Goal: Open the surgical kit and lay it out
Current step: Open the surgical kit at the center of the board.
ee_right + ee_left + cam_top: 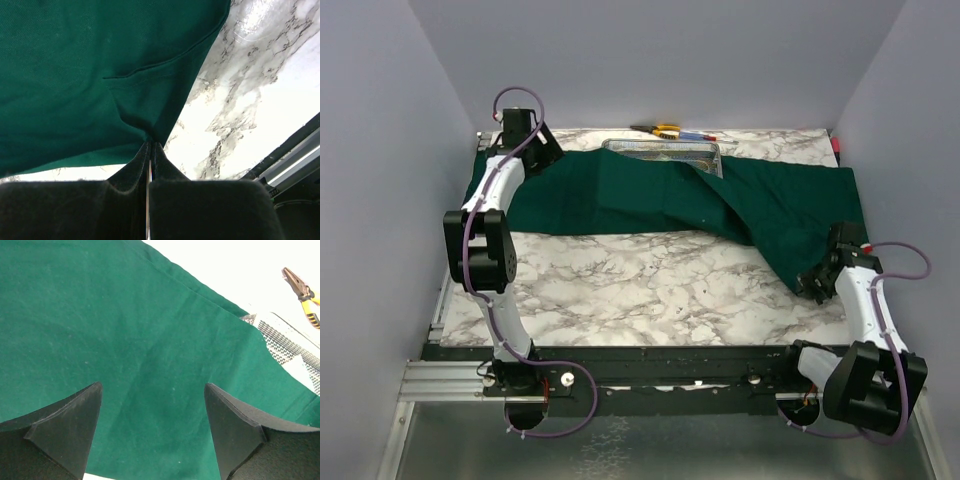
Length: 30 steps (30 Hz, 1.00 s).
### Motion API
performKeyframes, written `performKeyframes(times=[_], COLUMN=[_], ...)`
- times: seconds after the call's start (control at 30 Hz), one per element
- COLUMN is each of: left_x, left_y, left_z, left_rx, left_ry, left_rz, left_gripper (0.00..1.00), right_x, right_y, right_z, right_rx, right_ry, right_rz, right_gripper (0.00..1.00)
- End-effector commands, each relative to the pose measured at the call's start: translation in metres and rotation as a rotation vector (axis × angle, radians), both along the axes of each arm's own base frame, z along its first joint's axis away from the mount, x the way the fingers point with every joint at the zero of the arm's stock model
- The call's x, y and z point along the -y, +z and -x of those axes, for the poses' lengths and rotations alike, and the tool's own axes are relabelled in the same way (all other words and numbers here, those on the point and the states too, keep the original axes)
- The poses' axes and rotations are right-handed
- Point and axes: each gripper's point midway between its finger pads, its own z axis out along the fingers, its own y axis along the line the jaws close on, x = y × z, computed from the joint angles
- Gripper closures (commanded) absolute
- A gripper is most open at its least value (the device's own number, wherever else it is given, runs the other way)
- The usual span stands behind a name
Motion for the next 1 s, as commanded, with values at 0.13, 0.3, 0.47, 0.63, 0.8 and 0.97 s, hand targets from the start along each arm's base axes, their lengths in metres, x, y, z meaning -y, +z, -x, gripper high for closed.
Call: performKeyframes(times=[0.13, 0.3, 0.47, 0.63, 0.8, 0.97], left_x=[0.008, -0.002, -0.010, -0.015, -0.019, -0.022], left_y=[0.003, 0.004, 0.000, -0.004, -0.004, -0.006], left_z=[-0.005, -0.009, -0.015, -0.023, -0.028, -0.032], left_rx=[0.010, 0.017, 0.014, 0.013, 0.018, 0.018], left_ry=[0.010, 0.030, 0.039, 0.043, 0.049, 0.059], left_rz=[0.022, -0.031, -0.073, -0.084, -0.086, -0.085], left_gripper=[0.18, 0.18, 0.18, 0.18, 0.18, 0.18], right_x=[-0.004, -0.001, -0.015, -0.023, -0.027, -0.027], right_y=[0.007, 0.019, 0.009, -0.015, -0.026, -0.029], right_z=[-0.038, -0.050, -0.055, -0.044, -0.030, -0.021], right_rx=[0.084, 0.100, 0.075, 0.009, -0.050, -0.078], right_ry=[-0.013, -0.095, -0.173, -0.237, -0.261, -0.283], right_rz=[-0.063, -0.080, -0.189, -0.238, -0.252, -0.243], right_gripper=[0.54, 0.34, 0.36, 0.52, 0.58, 0.58])
